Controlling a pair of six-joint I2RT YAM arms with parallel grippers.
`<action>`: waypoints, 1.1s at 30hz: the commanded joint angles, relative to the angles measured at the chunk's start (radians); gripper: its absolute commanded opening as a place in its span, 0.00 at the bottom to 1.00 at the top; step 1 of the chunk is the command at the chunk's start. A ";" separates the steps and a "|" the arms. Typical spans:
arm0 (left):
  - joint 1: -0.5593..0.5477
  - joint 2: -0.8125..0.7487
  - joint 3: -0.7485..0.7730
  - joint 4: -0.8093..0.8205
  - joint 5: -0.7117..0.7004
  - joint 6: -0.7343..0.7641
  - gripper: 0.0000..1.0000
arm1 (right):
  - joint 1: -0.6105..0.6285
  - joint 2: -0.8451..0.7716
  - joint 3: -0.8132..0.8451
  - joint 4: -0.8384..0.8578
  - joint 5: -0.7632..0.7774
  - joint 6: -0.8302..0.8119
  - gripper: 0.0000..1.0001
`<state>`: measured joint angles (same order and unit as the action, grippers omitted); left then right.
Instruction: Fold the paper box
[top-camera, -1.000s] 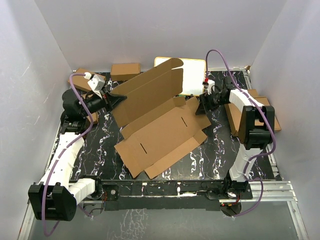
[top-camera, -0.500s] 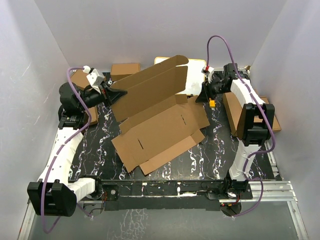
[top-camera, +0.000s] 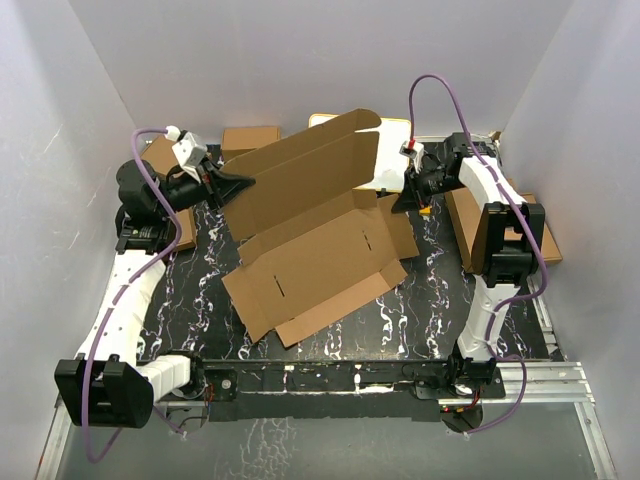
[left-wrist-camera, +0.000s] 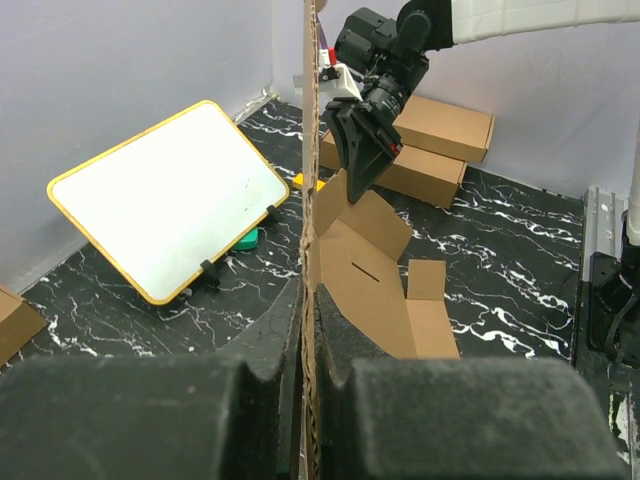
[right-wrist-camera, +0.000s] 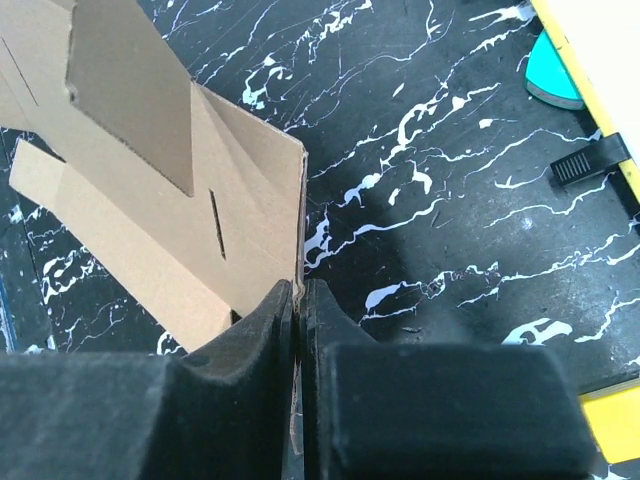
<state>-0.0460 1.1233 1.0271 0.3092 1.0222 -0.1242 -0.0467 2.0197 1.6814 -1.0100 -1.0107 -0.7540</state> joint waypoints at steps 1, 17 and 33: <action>0.003 -0.004 0.074 0.103 0.032 -0.052 0.00 | 0.003 -0.031 0.059 0.030 -0.060 -0.068 0.08; -0.001 -0.094 0.107 -0.055 0.039 -0.028 0.00 | 0.012 -0.397 -0.384 1.051 0.012 0.468 0.08; -0.046 -0.126 -0.073 0.025 0.078 -0.185 0.00 | 0.067 -0.539 -0.823 1.445 0.087 0.638 0.08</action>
<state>-0.0792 1.0309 0.9672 0.3359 1.0657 -0.2493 0.0139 1.5780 0.8989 0.2222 -0.8799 -0.1448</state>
